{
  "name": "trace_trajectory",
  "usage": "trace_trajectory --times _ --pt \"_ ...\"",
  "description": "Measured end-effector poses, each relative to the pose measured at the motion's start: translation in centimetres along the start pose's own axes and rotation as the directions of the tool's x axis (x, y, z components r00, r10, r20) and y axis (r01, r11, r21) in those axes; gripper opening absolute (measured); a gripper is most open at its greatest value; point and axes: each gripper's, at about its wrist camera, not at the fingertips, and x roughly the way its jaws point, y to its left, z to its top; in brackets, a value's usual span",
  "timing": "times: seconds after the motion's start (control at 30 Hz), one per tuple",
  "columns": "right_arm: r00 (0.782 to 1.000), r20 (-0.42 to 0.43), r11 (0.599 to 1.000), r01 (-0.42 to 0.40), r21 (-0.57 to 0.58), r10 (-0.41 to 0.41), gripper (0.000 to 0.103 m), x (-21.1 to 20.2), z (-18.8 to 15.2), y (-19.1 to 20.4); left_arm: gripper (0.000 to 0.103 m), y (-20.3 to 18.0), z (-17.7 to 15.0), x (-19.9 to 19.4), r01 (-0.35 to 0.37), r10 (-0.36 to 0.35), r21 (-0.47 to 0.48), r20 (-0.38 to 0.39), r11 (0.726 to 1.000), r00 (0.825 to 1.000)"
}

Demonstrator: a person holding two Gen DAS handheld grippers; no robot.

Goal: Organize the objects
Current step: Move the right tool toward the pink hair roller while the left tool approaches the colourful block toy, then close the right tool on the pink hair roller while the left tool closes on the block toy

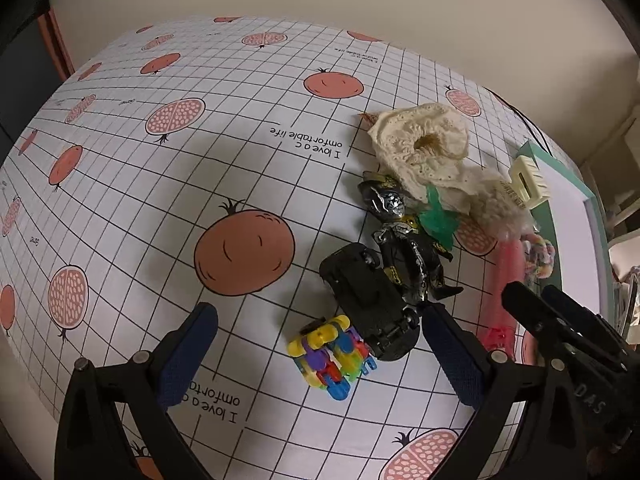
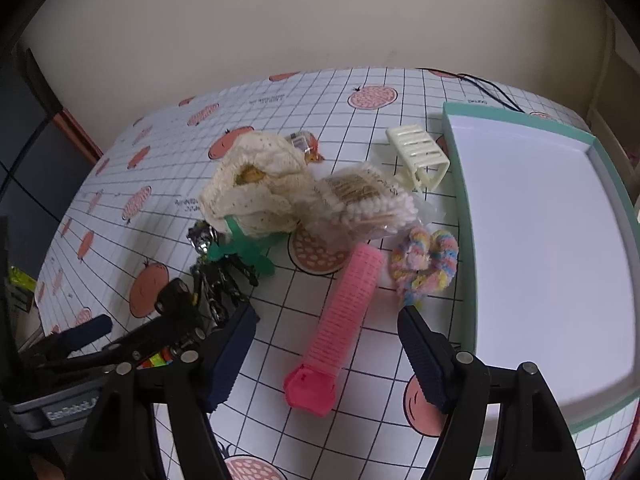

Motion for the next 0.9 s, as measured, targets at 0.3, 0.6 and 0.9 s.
trace_trajectory --times 0.3,0.6,0.9 --pt "1.000 -0.012 1.000 0.001 0.019 0.000 0.068 0.6 -0.2 -0.5 0.093 0.1 -0.4 0.7 -0.013 0.013 0.012 -0.029 1.000 0.999" --pt "0.998 -0.055 0.999 0.001 0.042 0.002 0.057 2.0 -0.7 -1.8 0.080 1.0 -0.5 0.8 0.003 -0.005 -0.045 -0.050 0.999 0.999" --pt "0.998 -0.058 0.999 -0.005 0.035 0.007 0.052 2.1 -0.7 -1.9 0.066 1.1 -0.4 1.1 0.028 -0.032 -0.057 -0.063 0.998 0.997"
